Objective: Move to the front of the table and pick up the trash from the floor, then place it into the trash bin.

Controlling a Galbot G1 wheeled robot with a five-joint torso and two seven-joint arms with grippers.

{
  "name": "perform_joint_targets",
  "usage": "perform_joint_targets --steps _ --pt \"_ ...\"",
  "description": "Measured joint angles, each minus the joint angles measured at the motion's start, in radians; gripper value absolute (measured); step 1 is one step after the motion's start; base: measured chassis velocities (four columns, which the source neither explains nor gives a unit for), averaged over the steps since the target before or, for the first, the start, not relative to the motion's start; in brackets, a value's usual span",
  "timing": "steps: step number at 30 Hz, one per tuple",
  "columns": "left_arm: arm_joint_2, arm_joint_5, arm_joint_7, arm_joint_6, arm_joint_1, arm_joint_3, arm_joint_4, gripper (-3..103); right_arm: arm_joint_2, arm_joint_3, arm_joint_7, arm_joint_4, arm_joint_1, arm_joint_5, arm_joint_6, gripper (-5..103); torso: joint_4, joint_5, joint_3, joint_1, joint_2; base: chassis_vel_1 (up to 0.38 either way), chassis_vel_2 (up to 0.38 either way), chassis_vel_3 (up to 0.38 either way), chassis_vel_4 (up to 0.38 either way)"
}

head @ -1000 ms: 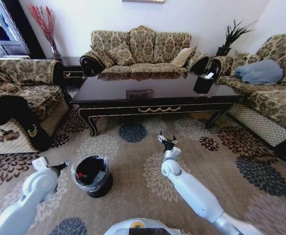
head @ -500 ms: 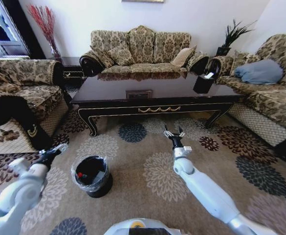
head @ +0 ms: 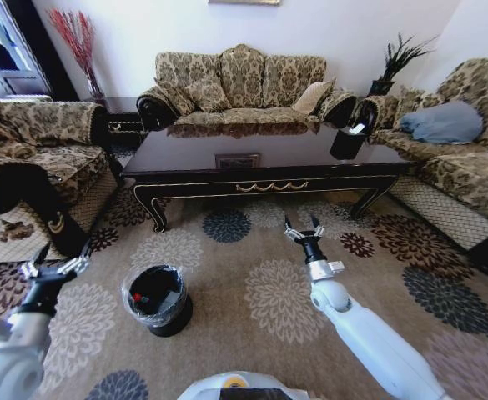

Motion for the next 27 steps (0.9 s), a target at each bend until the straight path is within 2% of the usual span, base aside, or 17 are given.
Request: perform_joint_targets --steps 4,10,16,27 --pt "-0.016 0.002 -0.010 0.006 0.006 -0.006 -0.033 100 -0.019 0.014 0.018 0.034 -0.029 -0.002 -0.020 100 0.0000 0.0004 0.000 0.000 0.000 0.000 0.000 0.000 0.000" --pt "-0.031 0.017 -0.011 0.010 -0.012 0.039 -0.044 100 -0.045 0.062 0.006 0.073 -0.098 -0.012 -0.028 100 -0.0003 0.0001 0.000 0.000 0.000 0.000 0.000 0.000 0.000" --pt "-0.060 0.044 -0.001 -0.001 -0.030 0.087 -0.068 100 -0.047 0.110 0.004 0.093 -0.156 -0.018 -0.028 100 -0.0001 0.0002 0.000 0.000 0.000 0.000 0.000 0.000 0.000" --pt "-0.063 0.049 0.015 0.008 -0.042 0.118 -0.087 100 -0.040 0.183 0.005 0.103 -0.243 -0.039 -0.019 100 -0.0002 0.0002 0.000 0.000 0.000 0.067 -0.072 -0.066 0.075"
